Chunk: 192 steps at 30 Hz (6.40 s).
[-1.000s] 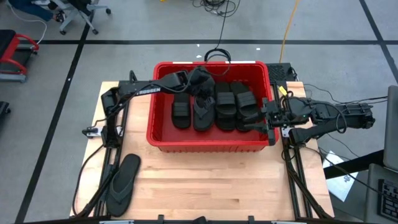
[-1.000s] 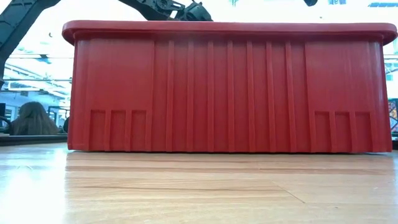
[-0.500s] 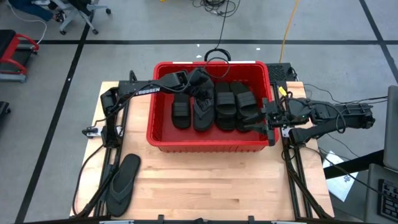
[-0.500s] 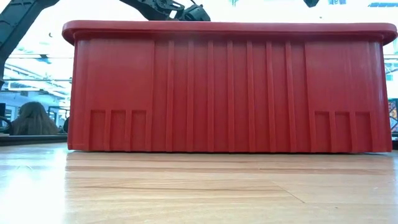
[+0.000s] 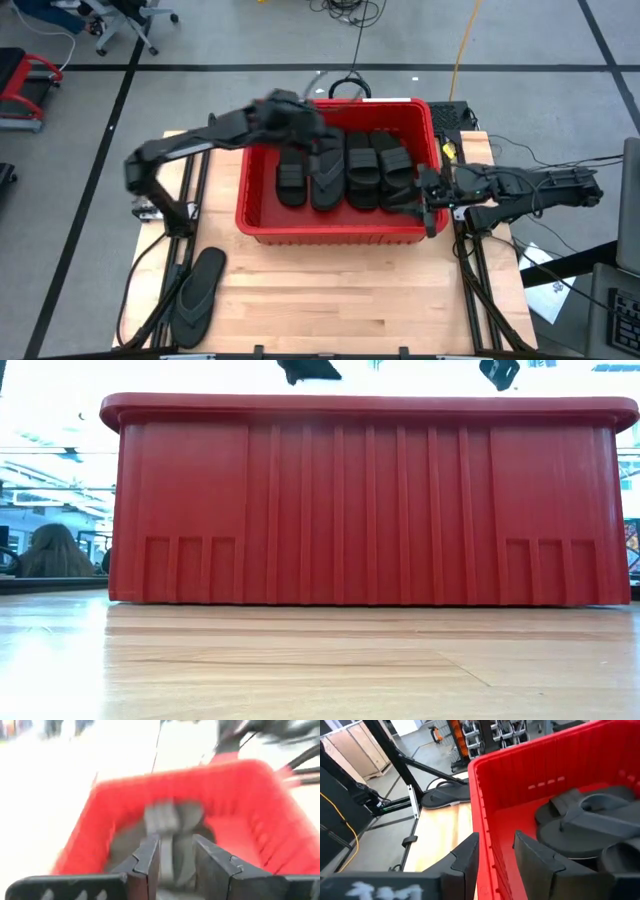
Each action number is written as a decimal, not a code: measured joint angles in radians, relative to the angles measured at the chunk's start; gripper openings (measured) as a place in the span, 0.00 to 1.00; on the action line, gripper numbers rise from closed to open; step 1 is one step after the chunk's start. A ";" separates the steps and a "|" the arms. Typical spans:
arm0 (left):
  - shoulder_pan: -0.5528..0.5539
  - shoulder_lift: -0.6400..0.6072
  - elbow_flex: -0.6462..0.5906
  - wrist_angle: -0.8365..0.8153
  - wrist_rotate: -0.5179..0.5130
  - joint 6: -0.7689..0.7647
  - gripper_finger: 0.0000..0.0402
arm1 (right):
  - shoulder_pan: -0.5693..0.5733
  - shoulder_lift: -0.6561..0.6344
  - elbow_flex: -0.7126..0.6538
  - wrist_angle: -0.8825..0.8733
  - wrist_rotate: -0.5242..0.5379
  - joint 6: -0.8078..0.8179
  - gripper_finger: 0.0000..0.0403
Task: Pick and place slides into bin
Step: Stack the black slipper in the red bin
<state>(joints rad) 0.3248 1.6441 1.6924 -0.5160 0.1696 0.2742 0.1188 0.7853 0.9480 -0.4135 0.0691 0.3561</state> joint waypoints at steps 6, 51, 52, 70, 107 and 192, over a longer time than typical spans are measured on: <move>-0.105 -0.196 0.002 0.019 0.087 0.199 0.14 | 0.001 0.000 -0.075 0.117 -0.014 -0.050 0.15; -0.318 -0.456 -0.507 0.347 0.505 -0.176 0.00 | 0.012 0.014 -0.151 0.621 0.006 -0.007 0.00; -0.337 -0.454 -0.517 0.389 0.482 -0.235 0.00 | 0.021 0.014 -0.151 0.620 0.006 0.007 0.00; -0.728 -0.454 -0.525 0.541 0.118 -0.655 0.00 | 0.409 0.115 -0.150 0.830 0.015 0.027 0.00; -1.350 -0.215 -0.525 -0.646 -0.149 -1.535 0.36 | 0.679 0.399 -0.150 0.801 0.268 0.075 0.00; -0.719 -0.256 0.198 -0.504 -0.086 -0.310 0.00 | 0.732 0.148 -0.151 0.694 0.518 -0.234 0.00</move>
<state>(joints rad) -0.3941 1.3876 1.8902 -1.0203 0.0835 -0.0354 0.8505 0.9329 0.7975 0.2803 0.5872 0.1224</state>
